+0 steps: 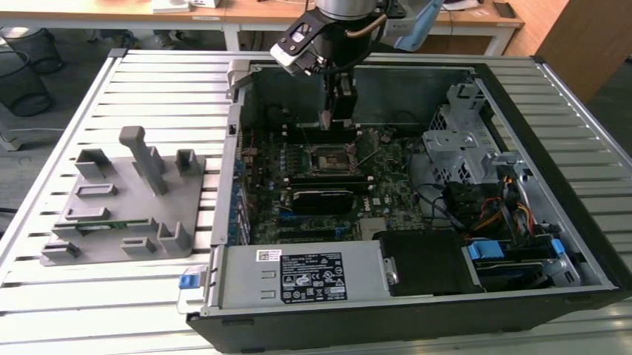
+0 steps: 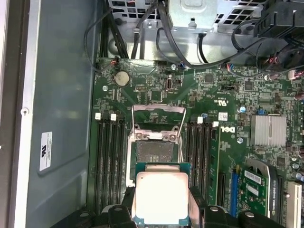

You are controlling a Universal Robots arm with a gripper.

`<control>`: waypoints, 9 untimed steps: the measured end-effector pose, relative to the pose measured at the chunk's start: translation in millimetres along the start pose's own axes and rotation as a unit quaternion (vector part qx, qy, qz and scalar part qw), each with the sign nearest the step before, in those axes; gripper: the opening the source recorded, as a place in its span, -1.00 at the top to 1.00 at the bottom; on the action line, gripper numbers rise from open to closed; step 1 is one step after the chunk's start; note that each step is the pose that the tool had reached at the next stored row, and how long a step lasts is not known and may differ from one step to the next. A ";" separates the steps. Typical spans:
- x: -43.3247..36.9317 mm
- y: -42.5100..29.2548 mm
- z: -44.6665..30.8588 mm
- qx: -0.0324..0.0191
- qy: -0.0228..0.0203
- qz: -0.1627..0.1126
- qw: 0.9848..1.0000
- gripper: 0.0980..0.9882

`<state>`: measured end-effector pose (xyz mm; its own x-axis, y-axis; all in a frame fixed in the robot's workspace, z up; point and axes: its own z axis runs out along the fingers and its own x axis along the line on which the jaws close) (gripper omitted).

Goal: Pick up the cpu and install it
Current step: 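Place the cpu into insertion slot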

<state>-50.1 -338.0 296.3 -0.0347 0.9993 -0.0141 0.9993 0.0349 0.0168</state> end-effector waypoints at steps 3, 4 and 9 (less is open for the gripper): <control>0.6 0.1 2.2 0.000 0.000 0.000 1.000 0.04; 0.8 0.1 3.0 0.000 0.000 0.000 1.000 0.04; 1.3 0.1 6.4 0.000 0.000 0.001 1.000 0.04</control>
<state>-49.9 -336.8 289.9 -0.0333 0.9993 -0.0142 0.9993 0.0336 0.0167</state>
